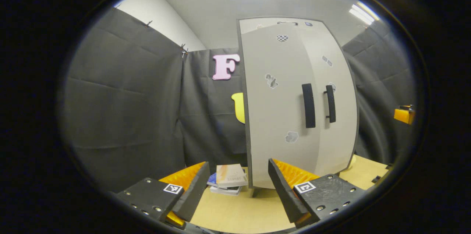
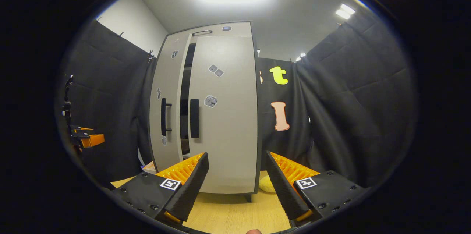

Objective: Grab one shoe with the right hand and put it into the shoe cabinet, grab the other shoe with the left hand and put it into the shoe cabinet; then close the right door with the right hand and the left door with the left hand.

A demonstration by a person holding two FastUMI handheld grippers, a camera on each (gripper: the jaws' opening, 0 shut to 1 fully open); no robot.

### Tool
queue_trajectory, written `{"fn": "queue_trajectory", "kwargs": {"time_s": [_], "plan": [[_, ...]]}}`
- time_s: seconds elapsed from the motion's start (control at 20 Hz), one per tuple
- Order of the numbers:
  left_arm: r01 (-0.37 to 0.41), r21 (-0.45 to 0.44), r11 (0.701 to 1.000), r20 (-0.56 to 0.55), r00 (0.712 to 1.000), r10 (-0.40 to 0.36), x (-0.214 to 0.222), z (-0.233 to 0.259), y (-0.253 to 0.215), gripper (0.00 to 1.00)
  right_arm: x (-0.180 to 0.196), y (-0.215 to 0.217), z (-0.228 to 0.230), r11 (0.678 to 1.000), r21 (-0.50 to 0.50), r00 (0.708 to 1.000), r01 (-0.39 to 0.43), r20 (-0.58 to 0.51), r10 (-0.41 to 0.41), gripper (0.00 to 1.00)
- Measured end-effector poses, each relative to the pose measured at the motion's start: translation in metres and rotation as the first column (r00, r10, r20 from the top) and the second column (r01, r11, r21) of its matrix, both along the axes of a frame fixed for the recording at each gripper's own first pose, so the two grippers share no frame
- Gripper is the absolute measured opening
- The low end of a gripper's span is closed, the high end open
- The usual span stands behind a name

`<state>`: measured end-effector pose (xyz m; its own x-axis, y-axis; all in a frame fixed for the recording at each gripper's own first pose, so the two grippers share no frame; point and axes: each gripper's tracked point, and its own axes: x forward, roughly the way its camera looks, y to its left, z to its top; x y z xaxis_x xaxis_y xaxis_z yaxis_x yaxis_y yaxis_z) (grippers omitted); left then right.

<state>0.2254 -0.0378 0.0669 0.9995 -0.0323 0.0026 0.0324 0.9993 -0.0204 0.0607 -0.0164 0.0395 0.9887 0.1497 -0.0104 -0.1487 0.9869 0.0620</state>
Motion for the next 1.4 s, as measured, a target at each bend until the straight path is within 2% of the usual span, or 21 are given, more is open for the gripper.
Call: {"fn": "queue_trajectory", "kwargs": {"time_s": [0.05, 0.1, 0.55, 0.6, 0.65, 0.7, 1.4], "plan": [[-0.007, 0.005, 1.0, -0.005, 1.0, 0.007, 0.0, 0.0, 0.0, 0.94, 0.0, 0.0, 0.001, 1.0, -0.001, 1.0, -0.002, 0.003, 0.002, 0.98], [-0.015, 0.008, 1.0, -0.008, 1.0, 0.015, 0.001, 0.002, 0.0, 1.0, -0.001, -0.001, 0.003, 1.0, -0.002, 1.0, 0.0, 0.006, 0.0, 0.98], [-0.014, 0.018, 1.0, -0.008, 1.0, 0.014, -0.003, 0.004, 0.001, 1.0, -0.005, -0.008, 0.008, 0.999, 0.02, 1.0, 0.027, 0.012, -0.027, 0.98], [-0.015, 0.019, 1.0, -0.011, 1.0, 0.015, -0.003, 0.004, 0.002, 0.94, -0.006, -0.008, 0.007, 0.999, 0.015, 0.999, 0.029, 0.015, -0.029, 0.98], [-0.018, 0.019, 1.0, -0.014, 1.0, 0.018, -0.002, 0.003, 0.002, 0.94, -0.007, -0.008, 0.008, 0.999, 0.01, 0.999, 0.032, 0.017, -0.032, 0.98], [-0.019, 0.018, 1.0, -0.016, 1.0, 0.02, -0.002, 0.003, 0.002, 1.0, -0.007, -0.009, 0.008, 0.999, 0.006, 0.999, 0.033, 0.02, -0.033, 0.98], [-0.05, 0.017, 0.999, -0.051, 0.997, 0.051, -0.003, 0.004, 0.005, 1.0, 0.003, -0.01, 0.008, 0.999, 0.008, 0.999, 0.039, 0.02, -0.039, 0.98]]}}
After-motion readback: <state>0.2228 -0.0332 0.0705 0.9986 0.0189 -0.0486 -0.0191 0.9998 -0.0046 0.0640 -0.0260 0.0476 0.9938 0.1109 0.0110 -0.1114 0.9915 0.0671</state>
